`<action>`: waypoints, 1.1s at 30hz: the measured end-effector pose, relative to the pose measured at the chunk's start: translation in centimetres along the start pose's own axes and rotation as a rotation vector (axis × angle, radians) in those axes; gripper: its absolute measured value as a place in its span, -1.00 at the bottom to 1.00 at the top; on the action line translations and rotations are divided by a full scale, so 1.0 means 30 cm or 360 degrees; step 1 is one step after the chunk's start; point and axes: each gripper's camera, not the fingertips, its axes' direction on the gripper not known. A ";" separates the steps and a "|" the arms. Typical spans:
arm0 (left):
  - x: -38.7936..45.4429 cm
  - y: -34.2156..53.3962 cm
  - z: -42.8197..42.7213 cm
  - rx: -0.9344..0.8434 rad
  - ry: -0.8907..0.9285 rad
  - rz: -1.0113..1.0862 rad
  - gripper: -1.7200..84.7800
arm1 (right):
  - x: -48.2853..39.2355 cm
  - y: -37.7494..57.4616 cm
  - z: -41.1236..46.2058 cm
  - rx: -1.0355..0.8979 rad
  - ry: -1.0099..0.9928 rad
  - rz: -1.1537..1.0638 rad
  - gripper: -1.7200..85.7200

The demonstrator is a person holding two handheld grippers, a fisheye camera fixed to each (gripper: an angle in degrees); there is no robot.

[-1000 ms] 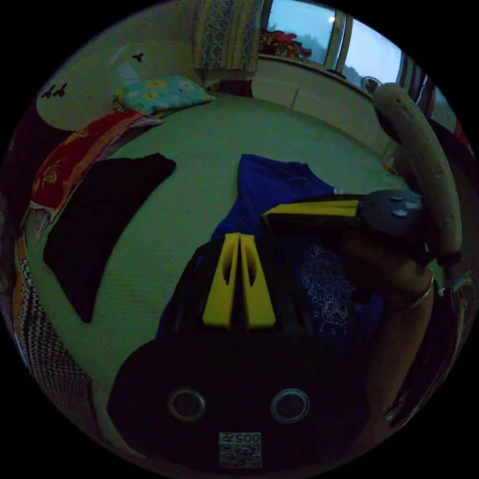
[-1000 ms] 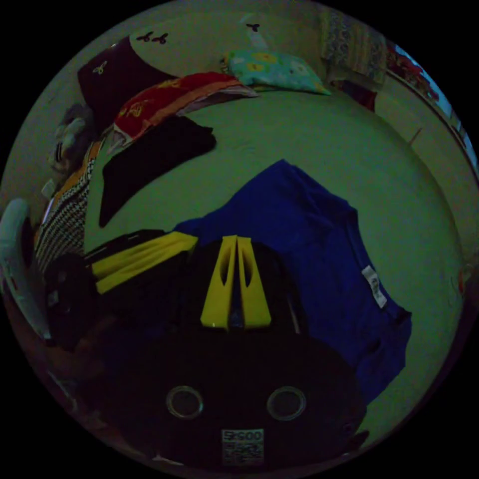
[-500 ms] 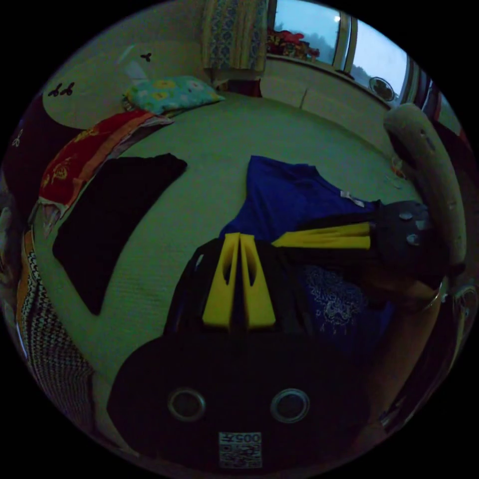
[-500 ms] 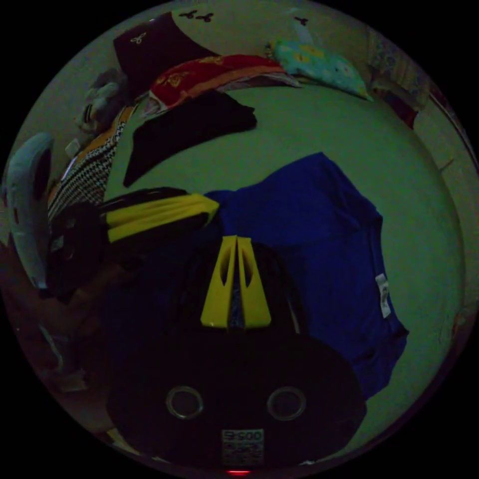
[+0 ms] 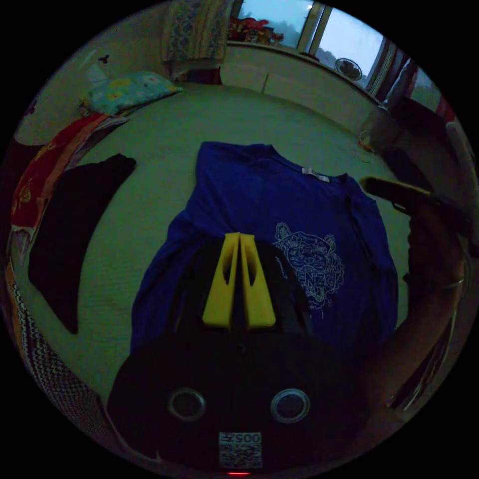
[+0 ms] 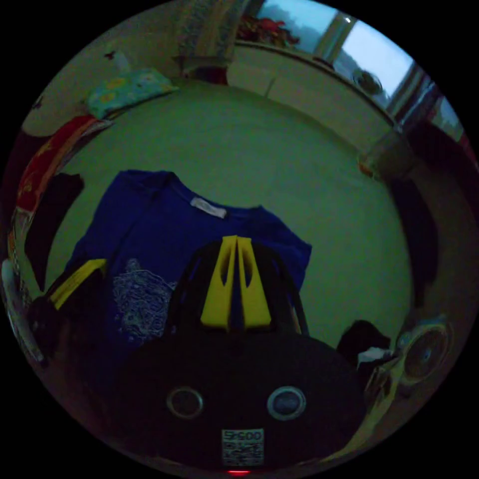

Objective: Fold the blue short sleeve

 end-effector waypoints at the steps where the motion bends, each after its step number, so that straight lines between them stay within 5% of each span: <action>1: -0.001 -0.011 -0.001 -0.0003 0.0001 -0.0007 -0.97 | 0.044 0.016 0.028 -0.0044 -0.0010 0.0046 -0.99; 10: -0.010 -0.097 -0.004 0.0006 -0.0039 0.0009 -0.97 | 0.271 0.146 0.082 0.0101 -0.0094 0.0296 -0.99; 13: -0.019 -0.127 -0.008 0.0008 -0.0045 0.0008 -0.97 | 0.323 0.213 0.027 0.0066 -0.0140 0.0135 -0.99; 19: -0.036 -0.185 -0.024 0.0014 -0.0080 0.0011 -0.97 | 0.367 0.362 0.029 -0.0264 0.0352 -0.0196 -0.99; 25: -0.060 -0.240 -0.049 0.0022 -0.0118 0.0020 -0.97 | 0.454 0.506 0.120 -0.0484 0.0101 -0.0474 -0.99; 33: -0.130 -0.304 -0.124 0.0101 -0.0025 -0.0010 -0.96 | 0.741 0.669 -0.006 0.0037 0.0031 0.0143 -0.99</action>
